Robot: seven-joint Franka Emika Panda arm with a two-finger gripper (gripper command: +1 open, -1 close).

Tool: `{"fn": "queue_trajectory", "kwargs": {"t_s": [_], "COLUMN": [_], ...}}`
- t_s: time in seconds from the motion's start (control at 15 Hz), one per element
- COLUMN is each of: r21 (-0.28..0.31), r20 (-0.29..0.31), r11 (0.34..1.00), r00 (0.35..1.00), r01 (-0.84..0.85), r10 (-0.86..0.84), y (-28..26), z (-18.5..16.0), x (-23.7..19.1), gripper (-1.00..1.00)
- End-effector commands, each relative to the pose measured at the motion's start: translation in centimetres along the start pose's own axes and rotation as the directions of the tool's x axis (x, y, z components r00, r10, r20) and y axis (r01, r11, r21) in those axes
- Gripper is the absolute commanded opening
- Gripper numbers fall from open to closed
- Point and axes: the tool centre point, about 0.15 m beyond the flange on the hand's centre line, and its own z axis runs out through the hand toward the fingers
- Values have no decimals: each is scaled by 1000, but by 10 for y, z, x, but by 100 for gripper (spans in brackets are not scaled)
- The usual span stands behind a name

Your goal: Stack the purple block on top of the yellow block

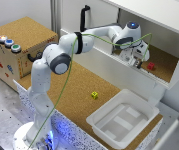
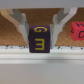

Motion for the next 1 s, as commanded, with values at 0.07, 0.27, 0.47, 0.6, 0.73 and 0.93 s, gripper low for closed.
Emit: {"fn": "queue_trajectory", "kwargs": {"t_s": [0.07, 0.27, 0.47, 0.6, 0.73, 0.93], "r21": [44, 37, 28, 29, 52, 64], "r20": [-109, -75, -59, -42, 7, 110], "r11": [992, 983, 975, 973, 968, 962], "r00": [988, 981, 974, 972, 970, 956], "r01": [116, 181, 220, 231, 244, 266], "r10": [-110, -178, -218, -229, -245, -272], "y": [-14, -33, -42, -47, -59, -84], "z": [-24, -9, 2, 10, 24, 41], "x": [-82, -122, -156, -177, -196, -215], "gripper": [-100, -100, -100, -100, -100, -100]}}
